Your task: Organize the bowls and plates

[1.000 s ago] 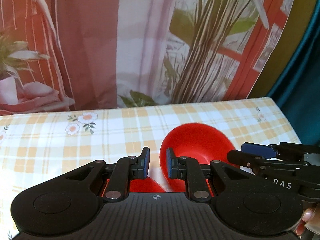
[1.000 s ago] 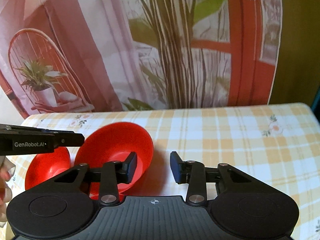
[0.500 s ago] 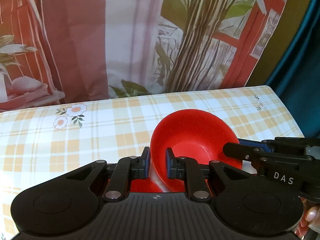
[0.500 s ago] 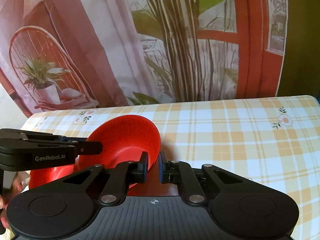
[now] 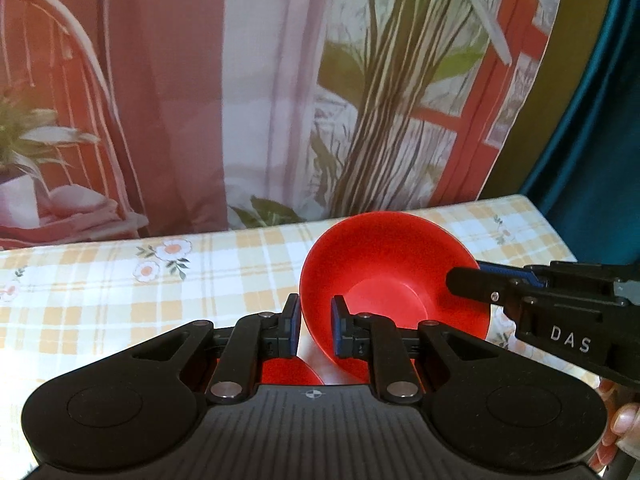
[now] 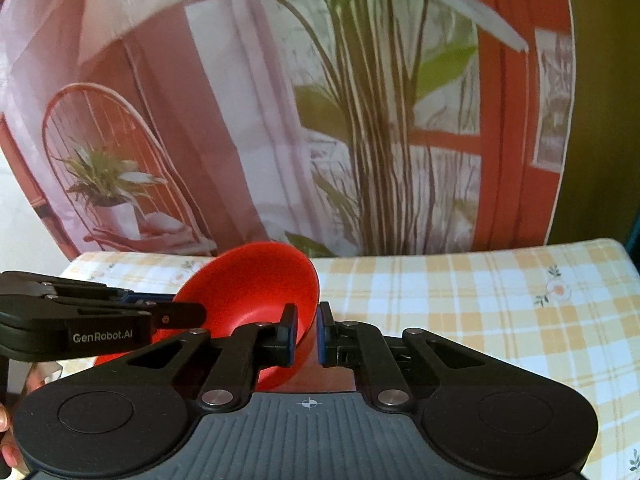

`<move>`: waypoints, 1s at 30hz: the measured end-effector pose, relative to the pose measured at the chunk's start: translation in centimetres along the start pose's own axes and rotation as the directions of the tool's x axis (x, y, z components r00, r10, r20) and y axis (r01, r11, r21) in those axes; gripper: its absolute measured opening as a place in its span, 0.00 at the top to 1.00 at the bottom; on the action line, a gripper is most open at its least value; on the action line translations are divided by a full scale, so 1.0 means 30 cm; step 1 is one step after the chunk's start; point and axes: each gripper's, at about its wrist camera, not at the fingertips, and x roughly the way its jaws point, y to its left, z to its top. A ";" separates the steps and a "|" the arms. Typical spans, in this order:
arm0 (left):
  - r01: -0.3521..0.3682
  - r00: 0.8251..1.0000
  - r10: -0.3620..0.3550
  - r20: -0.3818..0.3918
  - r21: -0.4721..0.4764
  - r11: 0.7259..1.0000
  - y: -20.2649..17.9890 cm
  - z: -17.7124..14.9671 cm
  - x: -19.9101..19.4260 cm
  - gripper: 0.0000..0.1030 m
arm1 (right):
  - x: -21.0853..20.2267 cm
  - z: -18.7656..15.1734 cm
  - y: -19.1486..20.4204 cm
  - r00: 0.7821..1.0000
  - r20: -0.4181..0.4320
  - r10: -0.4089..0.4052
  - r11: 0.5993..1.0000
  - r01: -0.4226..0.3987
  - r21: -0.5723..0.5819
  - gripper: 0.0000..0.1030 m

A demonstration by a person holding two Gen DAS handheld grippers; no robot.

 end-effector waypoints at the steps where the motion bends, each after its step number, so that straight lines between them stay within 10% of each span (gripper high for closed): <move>1: -0.002 1.000 0.002 0.009 -0.002 1.000 0.001 0.001 -0.015 0.84 | -0.009 0.004 0.008 1.000 0.003 0.001 1.000 -0.001 -0.005 0.91; 30: -0.011 0.997 0.016 0.071 -0.058 0.998 0.143 -0.103 -0.253 0.84 | -0.063 -0.015 0.260 0.999 -0.022 0.032 0.996 -0.034 -0.085 0.91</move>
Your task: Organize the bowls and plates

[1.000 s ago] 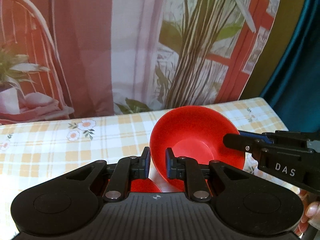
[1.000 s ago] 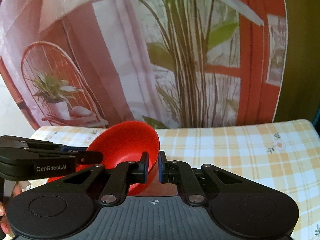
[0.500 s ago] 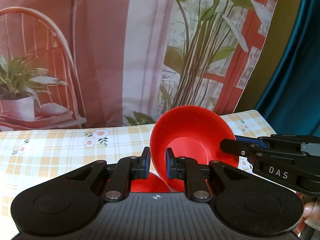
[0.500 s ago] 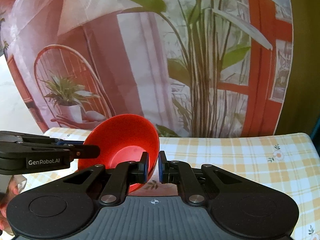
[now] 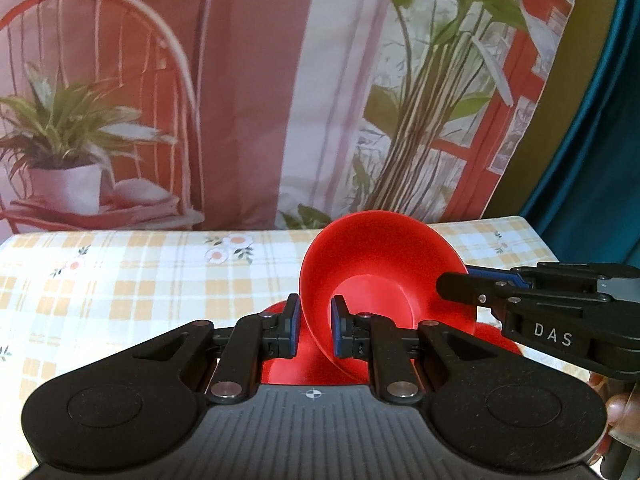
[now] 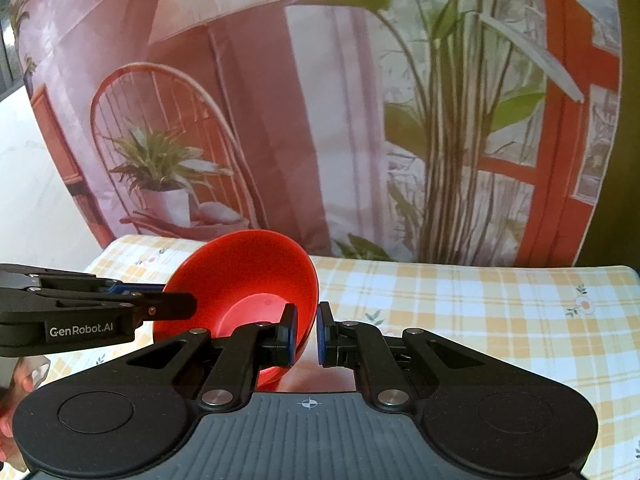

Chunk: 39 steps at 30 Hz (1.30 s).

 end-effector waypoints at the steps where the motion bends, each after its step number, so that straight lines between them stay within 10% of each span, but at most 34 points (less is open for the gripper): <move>1: -0.002 1.000 0.002 -0.003 -0.003 1.000 0.009 -0.005 -0.001 0.84 | 0.005 -0.002 0.009 1.000 -0.003 0.001 1.000 -0.001 -0.002 0.91; 39: -0.041 0.997 0.038 -0.074 -0.028 0.999 0.114 -0.101 0.060 0.84 | 0.164 -0.084 0.099 0.993 -0.119 -0.004 0.999 0.000 -0.035 0.91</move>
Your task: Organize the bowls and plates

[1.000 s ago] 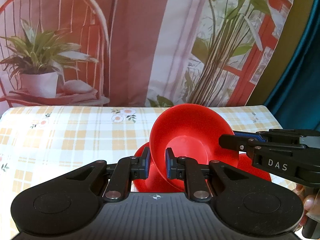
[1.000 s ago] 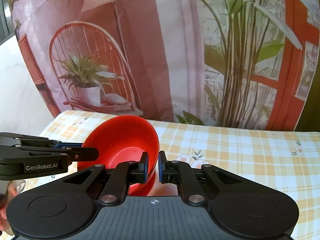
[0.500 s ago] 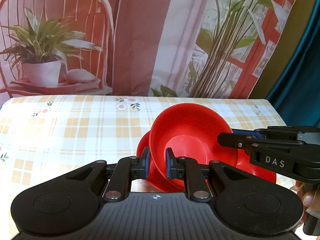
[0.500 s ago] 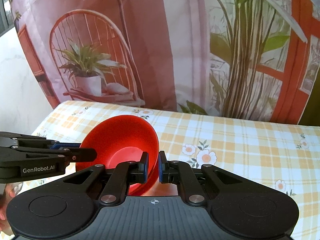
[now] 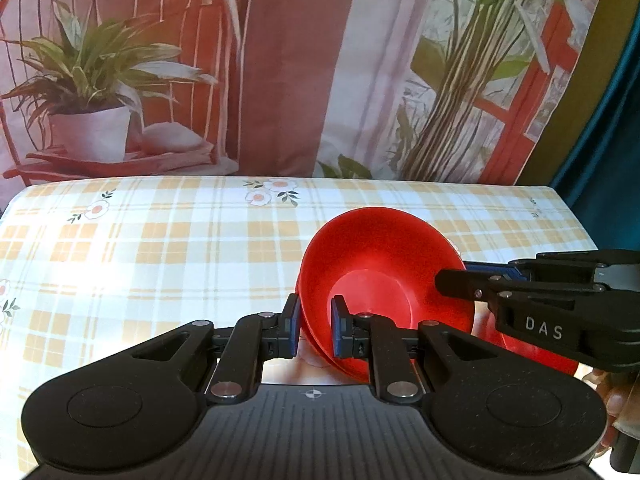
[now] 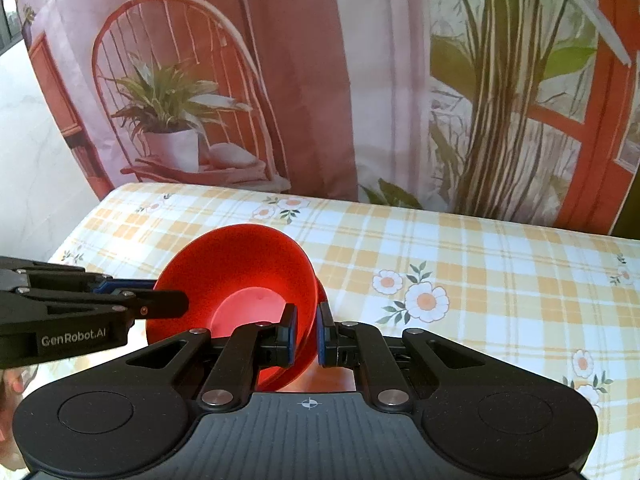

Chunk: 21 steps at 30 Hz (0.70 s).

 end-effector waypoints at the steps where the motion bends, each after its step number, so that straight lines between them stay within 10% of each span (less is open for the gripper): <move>1: 0.000 1.000 0.000 0.000 -0.001 1.000 0.001 -0.001 0.000 0.84 | 0.003 -0.001 0.000 1.000 -0.002 0.000 1.000 0.000 -0.005 0.91; 21: -0.027 1.000 0.027 -0.005 -0.012 1.000 0.001 -0.002 0.003 0.83 | 0.008 -0.011 -0.003 1.000 -0.010 -0.010 1.000 0.009 -0.025 0.89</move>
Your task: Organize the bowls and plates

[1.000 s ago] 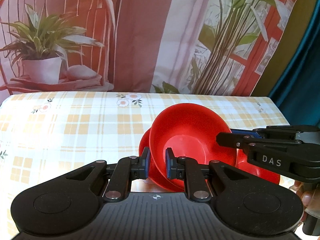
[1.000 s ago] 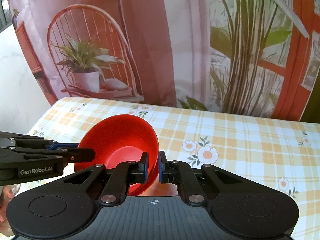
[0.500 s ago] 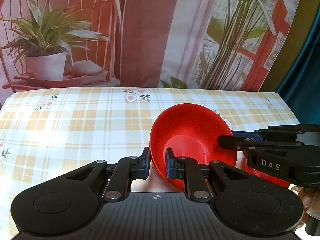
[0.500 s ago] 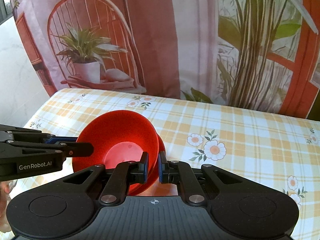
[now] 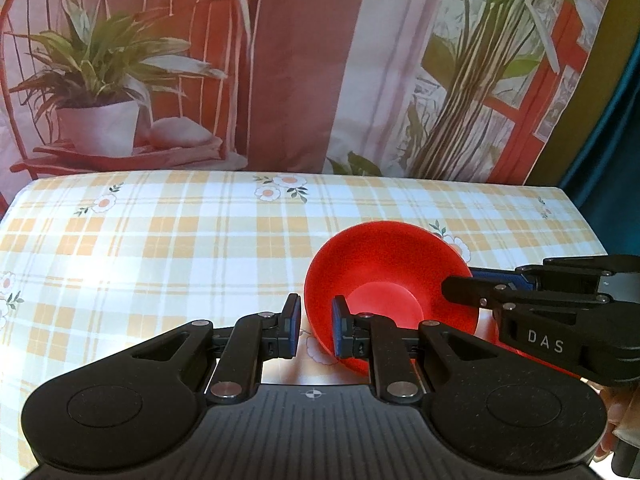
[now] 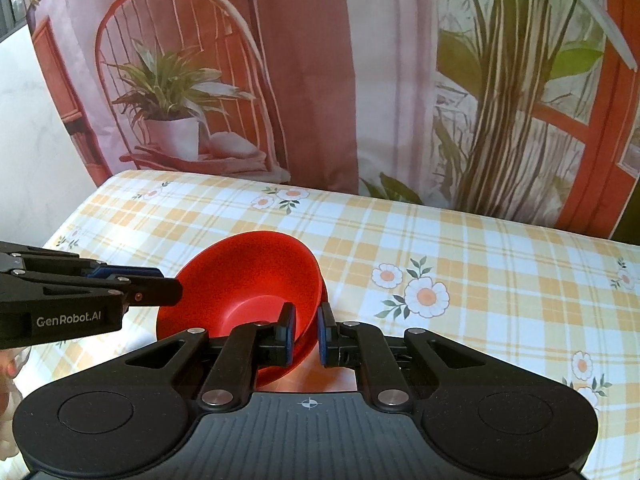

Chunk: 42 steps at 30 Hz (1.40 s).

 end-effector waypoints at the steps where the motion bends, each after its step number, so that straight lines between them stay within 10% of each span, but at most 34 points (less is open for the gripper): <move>1: -0.005 1.000 0.005 0.003 0.003 1.000 -0.002 0.001 -0.004 0.83 | -0.004 -0.001 0.001 1.000 0.002 -0.003 1.000 0.003 -0.004 0.87; 42: 0.076 0.997 -0.074 -0.025 0.106 0.991 -0.395 -0.012 -0.029 0.83 | -0.264 -0.166 -0.399 0.993 0.077 -0.084 0.992 0.076 0.105 0.83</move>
